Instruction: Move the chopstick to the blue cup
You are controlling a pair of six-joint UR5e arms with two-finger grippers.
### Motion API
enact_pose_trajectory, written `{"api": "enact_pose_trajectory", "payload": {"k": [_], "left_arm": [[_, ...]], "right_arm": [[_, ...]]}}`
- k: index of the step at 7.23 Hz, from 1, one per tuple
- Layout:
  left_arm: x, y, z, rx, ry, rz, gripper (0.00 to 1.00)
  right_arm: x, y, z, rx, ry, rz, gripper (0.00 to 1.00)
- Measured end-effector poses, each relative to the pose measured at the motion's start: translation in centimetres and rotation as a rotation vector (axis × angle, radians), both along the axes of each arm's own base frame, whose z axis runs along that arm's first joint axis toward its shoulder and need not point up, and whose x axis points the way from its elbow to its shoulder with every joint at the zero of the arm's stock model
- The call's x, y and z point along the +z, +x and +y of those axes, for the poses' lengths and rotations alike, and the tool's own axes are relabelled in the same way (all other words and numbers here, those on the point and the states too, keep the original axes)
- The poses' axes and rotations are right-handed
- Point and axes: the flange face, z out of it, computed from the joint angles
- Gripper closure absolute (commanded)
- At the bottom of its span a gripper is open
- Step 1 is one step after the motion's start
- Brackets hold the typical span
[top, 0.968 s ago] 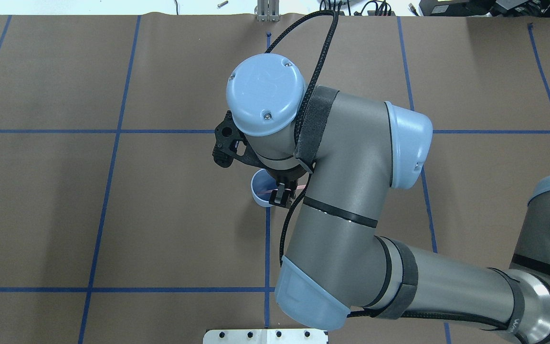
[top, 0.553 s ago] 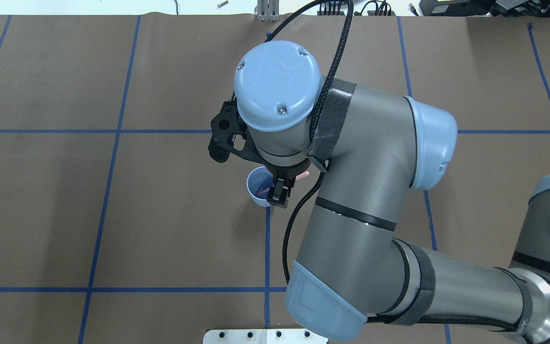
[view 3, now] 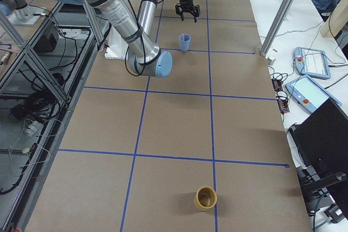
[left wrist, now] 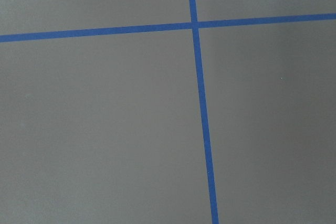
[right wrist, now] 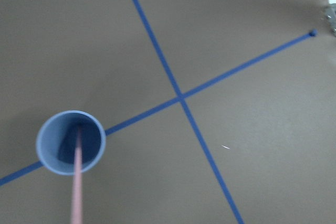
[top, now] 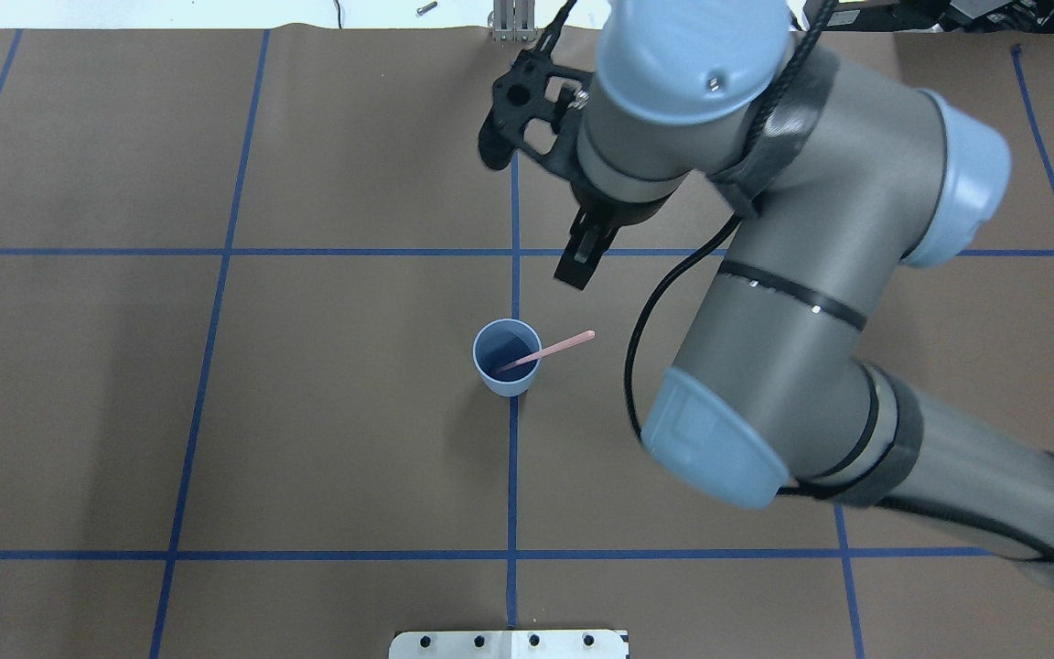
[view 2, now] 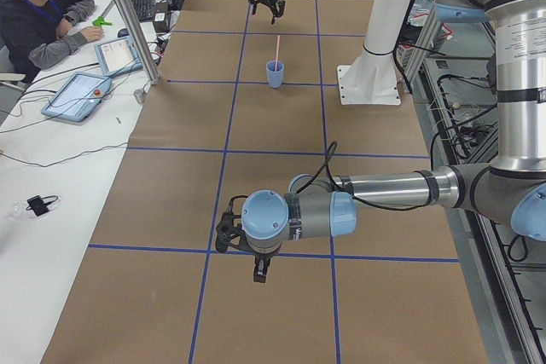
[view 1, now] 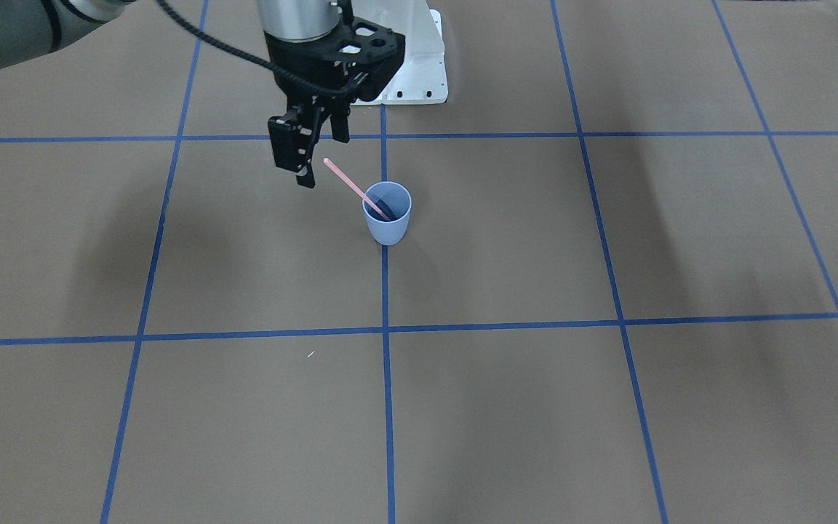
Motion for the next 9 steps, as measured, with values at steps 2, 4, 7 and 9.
{"api": "enact_pose_trajectory", "payload": {"k": [2,4,7,9], "left_arm": [[-0.1,0.0,0.0,0.000,0.002,-0.001,0.01],[-0.2,0.0,-0.1,0.000,0.005,-0.001,0.01],[-0.9,0.0,-0.2,0.000,0.018,-0.003,0.01],[-1.0,0.0,-0.2,0.000,0.020,-0.003,0.01]], "right_arm": [[7.3,7.1,-7.9,0.016,-0.087,-0.059,0.00],[15.0,14.3,-13.7,0.048,-0.166,-0.037,0.00],[27.5,25.0,-15.7,0.140,-0.293,-0.004,0.00],[36.0,32.2,-15.3,0.266,-0.460,0.008,0.00]]}}
